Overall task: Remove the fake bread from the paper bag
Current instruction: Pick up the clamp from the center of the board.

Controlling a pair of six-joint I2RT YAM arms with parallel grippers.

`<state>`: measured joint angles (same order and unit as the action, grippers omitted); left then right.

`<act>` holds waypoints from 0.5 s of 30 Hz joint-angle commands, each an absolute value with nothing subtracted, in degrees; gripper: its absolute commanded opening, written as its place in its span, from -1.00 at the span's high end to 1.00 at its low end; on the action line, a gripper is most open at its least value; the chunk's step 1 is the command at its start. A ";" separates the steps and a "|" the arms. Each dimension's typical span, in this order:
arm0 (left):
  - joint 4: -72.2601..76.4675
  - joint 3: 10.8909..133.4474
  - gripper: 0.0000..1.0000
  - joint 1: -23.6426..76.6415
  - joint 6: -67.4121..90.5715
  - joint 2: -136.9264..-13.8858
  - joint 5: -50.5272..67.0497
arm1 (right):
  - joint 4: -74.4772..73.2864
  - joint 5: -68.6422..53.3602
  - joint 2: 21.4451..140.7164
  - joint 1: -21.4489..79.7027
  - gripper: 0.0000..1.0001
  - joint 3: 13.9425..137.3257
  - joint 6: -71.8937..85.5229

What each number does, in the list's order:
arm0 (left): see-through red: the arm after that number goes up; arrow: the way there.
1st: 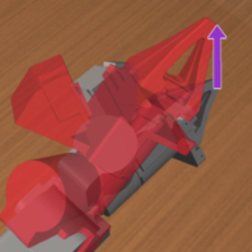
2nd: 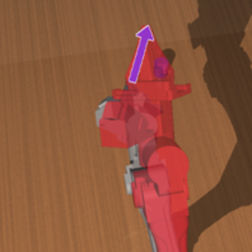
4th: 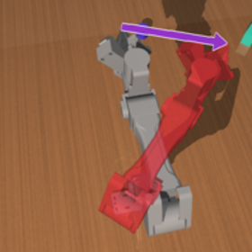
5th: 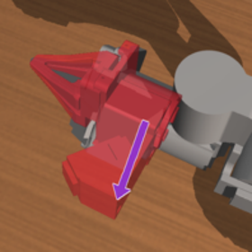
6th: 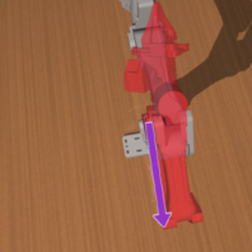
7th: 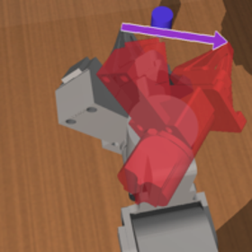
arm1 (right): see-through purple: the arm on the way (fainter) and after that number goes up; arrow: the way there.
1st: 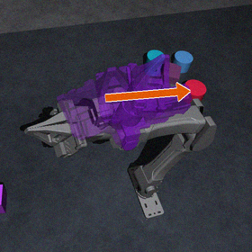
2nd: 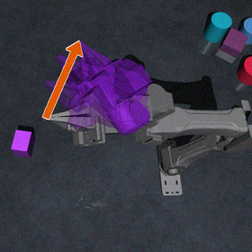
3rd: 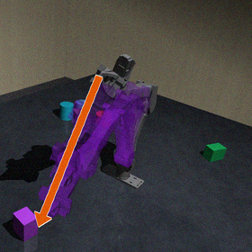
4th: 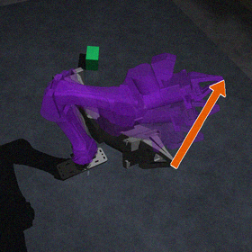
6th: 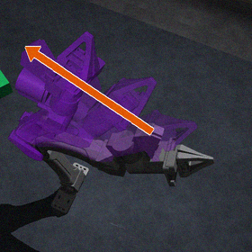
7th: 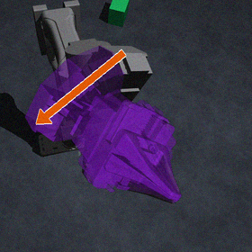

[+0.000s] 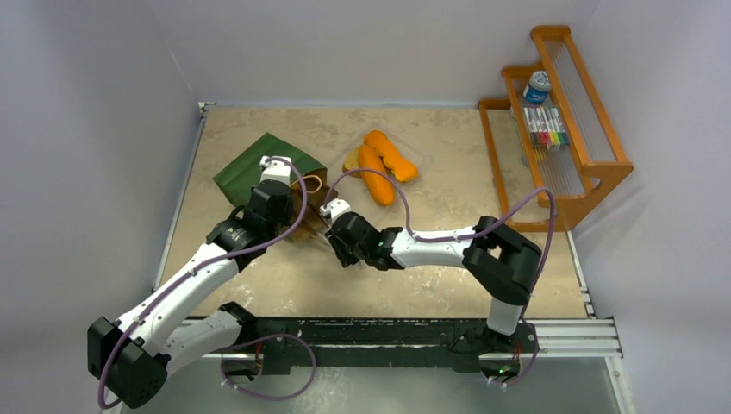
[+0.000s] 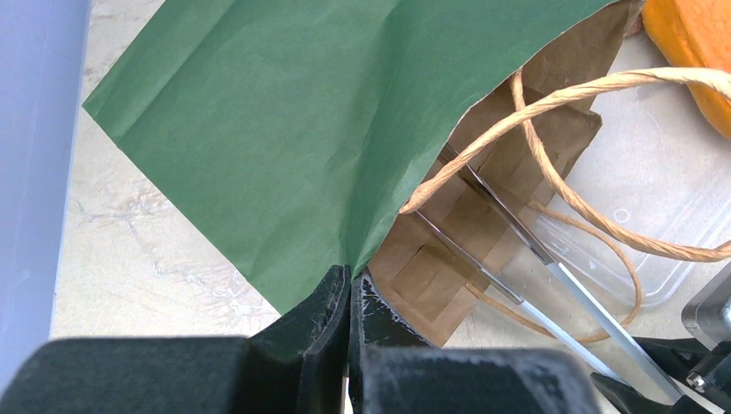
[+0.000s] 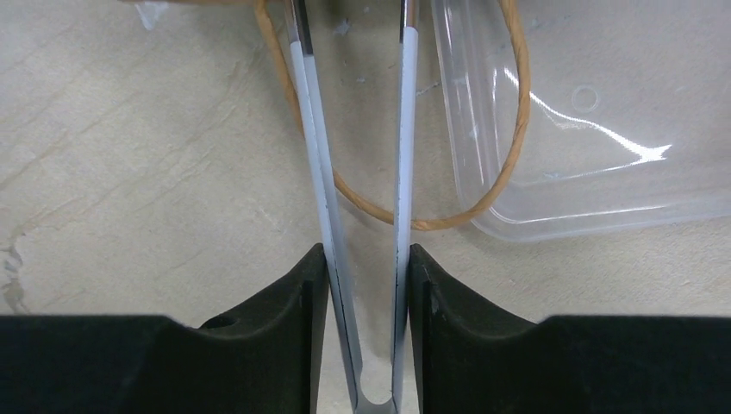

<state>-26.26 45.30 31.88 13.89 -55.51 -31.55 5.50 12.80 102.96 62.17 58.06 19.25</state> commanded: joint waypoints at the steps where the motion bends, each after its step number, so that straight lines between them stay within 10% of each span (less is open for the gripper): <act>1: -24.39 45.79 1.00 31.46 13.19 -55.49 -31.67 | 0.33 15.56 100.85 61.71 0.27 63.86 21.31; 15: -24.52 45.70 1.00 31.46 12.23 -55.24 -31.82 | -10.12 19.14 99.80 60.91 0.28 71.03 23.07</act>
